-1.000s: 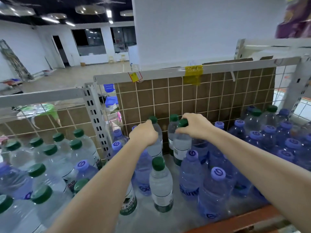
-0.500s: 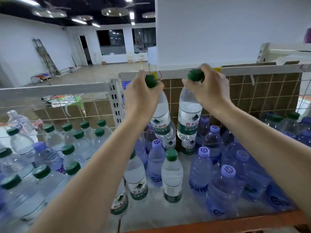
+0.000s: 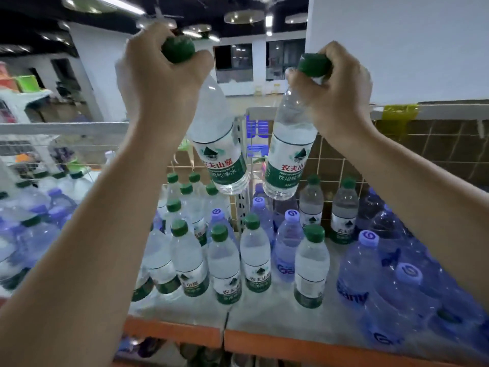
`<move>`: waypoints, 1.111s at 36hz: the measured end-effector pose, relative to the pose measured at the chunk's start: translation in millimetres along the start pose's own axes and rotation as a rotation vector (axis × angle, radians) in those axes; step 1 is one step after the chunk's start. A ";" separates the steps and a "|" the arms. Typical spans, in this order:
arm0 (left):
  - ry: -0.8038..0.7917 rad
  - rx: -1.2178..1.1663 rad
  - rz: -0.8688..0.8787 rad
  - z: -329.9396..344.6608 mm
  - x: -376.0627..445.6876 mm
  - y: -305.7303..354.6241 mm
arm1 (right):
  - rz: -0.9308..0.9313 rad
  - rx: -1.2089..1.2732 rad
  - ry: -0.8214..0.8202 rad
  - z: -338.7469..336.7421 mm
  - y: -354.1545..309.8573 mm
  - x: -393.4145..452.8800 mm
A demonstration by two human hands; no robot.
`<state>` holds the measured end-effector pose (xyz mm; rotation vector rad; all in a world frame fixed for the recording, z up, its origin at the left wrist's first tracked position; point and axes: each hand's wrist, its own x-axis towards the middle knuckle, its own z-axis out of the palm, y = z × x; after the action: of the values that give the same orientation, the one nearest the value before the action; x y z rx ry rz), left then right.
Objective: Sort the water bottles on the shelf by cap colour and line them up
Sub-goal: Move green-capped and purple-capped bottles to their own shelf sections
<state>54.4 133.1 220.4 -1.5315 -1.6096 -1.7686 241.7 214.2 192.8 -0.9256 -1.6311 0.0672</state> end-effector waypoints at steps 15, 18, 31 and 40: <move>-0.003 0.087 -0.027 -77.9 39.0 -104.9 | -0.100 0.064 -0.008 118.9 -78.4 -10.3; -0.031 0.096 -0.041 -89.3 52.9 -133.7 | -0.098 0.036 0.002 145.2 -98.6 -10.3; -0.332 0.080 -0.069 -99.1 60.1 -251.9 | -0.090 -0.115 -0.139 259.8 -136.1 -28.0; -0.609 0.149 -0.053 -81.5 33.4 -299.5 | 0.005 -0.267 -0.525 310.9 -107.8 -58.6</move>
<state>-232.7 175.5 105.3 -2.0945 -2.0028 -1.2224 -80.5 239.6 107.6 -1.1832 -2.1605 0.1040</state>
